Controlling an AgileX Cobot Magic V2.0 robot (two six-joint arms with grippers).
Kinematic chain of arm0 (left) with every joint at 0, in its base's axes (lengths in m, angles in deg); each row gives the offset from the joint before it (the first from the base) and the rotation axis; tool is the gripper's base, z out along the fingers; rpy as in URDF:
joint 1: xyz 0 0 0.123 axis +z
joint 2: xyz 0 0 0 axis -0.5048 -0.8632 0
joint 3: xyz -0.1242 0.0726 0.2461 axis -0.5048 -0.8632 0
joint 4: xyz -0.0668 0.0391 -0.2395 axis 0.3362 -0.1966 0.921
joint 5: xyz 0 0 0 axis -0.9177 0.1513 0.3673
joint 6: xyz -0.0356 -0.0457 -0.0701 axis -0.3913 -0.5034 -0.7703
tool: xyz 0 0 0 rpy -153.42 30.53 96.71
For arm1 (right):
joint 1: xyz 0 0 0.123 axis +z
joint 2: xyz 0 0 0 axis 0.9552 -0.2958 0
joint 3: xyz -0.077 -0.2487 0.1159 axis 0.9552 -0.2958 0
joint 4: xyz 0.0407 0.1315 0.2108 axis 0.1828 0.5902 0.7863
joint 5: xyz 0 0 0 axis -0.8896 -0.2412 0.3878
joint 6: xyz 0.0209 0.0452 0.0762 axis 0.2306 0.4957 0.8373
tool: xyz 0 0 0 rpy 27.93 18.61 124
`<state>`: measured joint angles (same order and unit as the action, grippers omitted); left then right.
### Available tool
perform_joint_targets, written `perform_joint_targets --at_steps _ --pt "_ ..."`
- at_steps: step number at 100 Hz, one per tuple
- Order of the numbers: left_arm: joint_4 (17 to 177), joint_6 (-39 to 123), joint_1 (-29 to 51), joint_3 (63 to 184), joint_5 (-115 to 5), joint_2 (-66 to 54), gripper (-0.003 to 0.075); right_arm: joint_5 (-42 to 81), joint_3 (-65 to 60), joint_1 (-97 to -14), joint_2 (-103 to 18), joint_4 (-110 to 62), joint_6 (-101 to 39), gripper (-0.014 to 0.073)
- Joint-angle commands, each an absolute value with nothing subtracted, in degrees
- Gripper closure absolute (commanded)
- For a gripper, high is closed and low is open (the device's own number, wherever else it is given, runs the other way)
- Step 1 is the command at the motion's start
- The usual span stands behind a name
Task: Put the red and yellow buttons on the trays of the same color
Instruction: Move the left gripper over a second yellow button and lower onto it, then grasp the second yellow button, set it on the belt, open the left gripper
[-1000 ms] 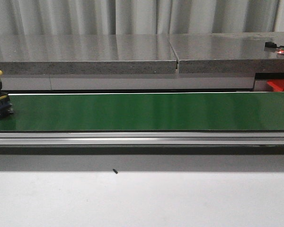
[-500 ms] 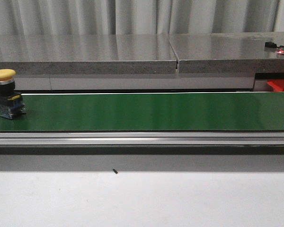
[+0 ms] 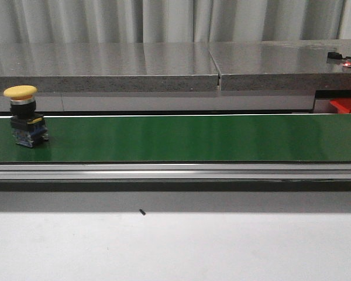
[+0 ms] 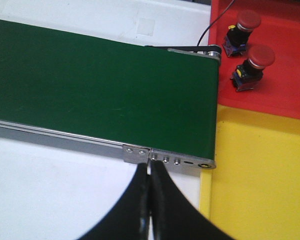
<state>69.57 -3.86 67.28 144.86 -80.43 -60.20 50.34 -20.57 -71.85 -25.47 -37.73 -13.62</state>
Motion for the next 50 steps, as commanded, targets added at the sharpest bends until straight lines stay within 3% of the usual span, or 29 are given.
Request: perform_joint_targets --at_steps 1,34,50 --pt "69.6 -3.8 67.1 146.6 -78.7 -57.6 0.0164 46.7 -19.0 -72.2 -25.1 -38.1 -13.5 0.0663" --pt "69.6 -3.8 67.1 146.6 -78.8 -57.6 0.0514 46.7 -19.0 -72.2 -25.1 -38.1 -13.5 0.0663" --pt "69.6 -3.8 67.1 146.7 -80.5 -57.6 0.0611 46.7 -19.0 -72.2 -25.1 -38.1 -13.5 0.0663"
